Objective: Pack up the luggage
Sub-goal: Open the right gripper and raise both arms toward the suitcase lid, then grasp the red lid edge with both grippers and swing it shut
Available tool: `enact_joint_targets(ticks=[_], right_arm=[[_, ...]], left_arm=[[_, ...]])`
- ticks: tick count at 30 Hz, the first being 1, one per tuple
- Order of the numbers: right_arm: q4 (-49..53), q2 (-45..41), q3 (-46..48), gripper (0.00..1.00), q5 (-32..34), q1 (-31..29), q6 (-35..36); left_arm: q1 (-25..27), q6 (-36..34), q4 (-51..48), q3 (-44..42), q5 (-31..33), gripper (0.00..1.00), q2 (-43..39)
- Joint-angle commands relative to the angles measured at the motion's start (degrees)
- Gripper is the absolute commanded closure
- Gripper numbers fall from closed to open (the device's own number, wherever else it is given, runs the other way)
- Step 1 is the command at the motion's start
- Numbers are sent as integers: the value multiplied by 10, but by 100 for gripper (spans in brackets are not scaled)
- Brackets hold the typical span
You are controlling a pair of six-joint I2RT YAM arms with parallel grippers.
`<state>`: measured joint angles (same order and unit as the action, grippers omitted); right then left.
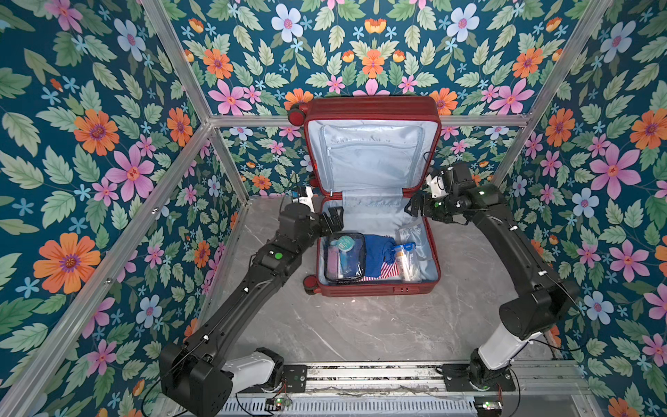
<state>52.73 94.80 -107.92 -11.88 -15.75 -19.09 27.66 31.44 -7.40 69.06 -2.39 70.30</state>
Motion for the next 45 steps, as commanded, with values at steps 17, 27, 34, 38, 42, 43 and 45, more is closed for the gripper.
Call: enact_joint_targets(ticks=[17,27,34,38,42,43,45], right_arm=[[-195,-19,-155,1,-71,51,-41],[-334,23,-183,1,-22,52,-24],[-281,134,-349,1,-15,59,-20],[-229,212,-470,1,-21,71,-32],[-250,247,-490,1,-55,101,-94],[-262,250,-482,1,-65,108,-110],[-294,253,-466,1,-83,117,-132]], left_arm=[[-165,25,84,270,-241,0,142],[-252,178,223,350,-358,0,250],[-265,268,290,447,-400,0,364],[-265,284,291,498,-405,0,407],[-265,285,285,520,-405,0,432],[-265,284,285,522,-403,0,436],[-264,284,282,534,-404,0,448]])
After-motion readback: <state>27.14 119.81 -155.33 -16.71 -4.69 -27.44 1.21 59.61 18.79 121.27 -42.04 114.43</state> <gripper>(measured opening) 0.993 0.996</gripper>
